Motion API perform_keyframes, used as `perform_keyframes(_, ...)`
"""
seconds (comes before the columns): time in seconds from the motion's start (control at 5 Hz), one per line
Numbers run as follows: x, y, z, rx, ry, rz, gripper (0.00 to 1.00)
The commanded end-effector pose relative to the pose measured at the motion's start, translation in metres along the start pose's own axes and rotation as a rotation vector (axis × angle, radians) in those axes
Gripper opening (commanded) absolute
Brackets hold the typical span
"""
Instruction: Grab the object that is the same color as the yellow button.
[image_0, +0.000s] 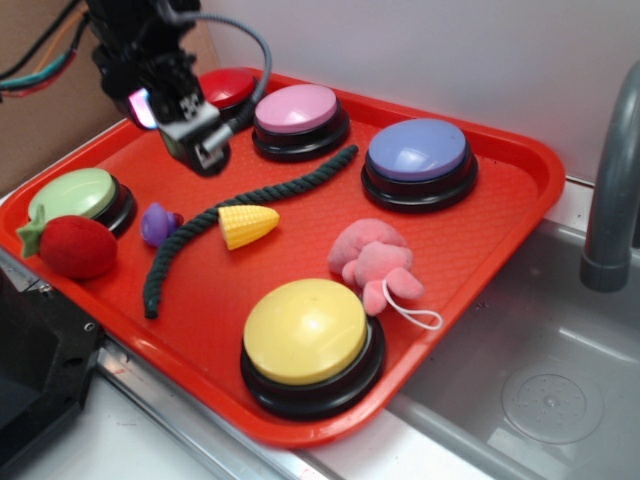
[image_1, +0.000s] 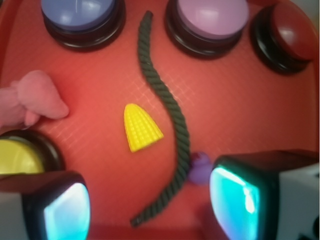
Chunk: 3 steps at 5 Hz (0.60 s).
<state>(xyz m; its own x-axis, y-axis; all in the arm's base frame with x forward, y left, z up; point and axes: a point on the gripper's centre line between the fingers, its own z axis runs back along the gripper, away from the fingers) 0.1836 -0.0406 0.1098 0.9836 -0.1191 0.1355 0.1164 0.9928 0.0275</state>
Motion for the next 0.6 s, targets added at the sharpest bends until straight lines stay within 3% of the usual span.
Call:
perform_keyframes(0.0,0.016,-0.002,-0.052,0.047,0.070,0.016,1.00)
perform_keyframes(0.4,0.020,-0.006,-0.080,0.037,0.120,-0.039,1.00)
